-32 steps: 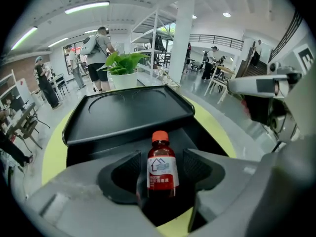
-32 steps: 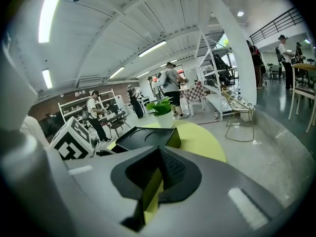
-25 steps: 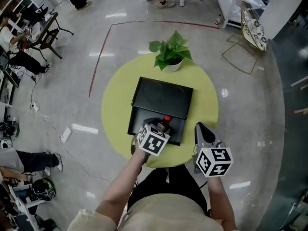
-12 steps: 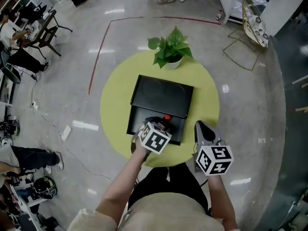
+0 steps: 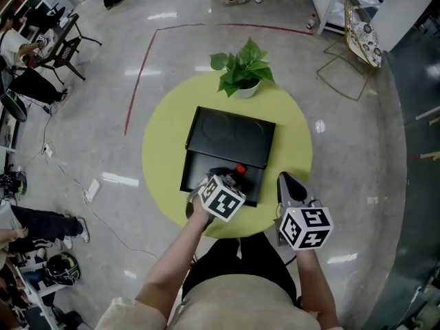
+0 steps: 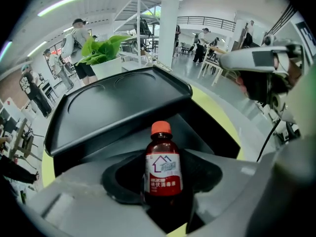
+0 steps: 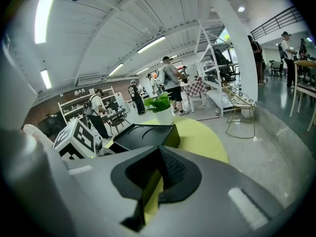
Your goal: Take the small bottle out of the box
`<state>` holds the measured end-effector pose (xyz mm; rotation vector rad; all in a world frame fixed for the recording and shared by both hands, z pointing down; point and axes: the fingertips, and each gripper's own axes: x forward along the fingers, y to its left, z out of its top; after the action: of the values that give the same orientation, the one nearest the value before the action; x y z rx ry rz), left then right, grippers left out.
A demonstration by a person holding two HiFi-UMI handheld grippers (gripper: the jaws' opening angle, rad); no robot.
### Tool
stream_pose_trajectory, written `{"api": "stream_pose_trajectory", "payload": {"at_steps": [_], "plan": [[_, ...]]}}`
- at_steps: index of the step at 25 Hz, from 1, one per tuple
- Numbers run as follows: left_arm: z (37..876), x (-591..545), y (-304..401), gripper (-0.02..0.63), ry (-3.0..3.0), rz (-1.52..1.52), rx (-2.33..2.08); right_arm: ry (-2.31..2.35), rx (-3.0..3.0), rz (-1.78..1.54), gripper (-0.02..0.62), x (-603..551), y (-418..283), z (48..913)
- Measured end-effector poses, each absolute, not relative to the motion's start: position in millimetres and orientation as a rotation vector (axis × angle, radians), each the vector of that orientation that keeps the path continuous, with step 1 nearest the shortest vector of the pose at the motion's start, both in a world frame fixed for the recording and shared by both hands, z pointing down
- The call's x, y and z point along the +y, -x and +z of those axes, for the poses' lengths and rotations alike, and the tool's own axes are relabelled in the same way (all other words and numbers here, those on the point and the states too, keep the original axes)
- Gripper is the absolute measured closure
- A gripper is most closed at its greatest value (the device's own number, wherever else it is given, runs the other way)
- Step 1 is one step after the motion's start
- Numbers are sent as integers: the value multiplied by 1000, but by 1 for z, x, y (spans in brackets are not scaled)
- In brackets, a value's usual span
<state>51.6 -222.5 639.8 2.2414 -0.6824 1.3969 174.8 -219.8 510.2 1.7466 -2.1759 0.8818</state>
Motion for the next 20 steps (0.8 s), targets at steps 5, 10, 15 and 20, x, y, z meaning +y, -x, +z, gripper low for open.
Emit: {"api": "stream_pose_trajectory", "payload": {"at_steps": [5,10,15,20], "plan": [[631,-215,-57,376,-2301,1390,-658,-1753,-2172,878,594,-215,-174,507],[618,-213,-60,377,-2359,1382,-654,-1760,-2172,872,594,-212,-170,505],[607,-211,-62,377,-2404,1345,-662,-1762,-2180,859,594,-208,-166,502],[596,-209,-61,377,-2435,1314,-687,-1766,-2185,842,594,-203,-162,497]]}}
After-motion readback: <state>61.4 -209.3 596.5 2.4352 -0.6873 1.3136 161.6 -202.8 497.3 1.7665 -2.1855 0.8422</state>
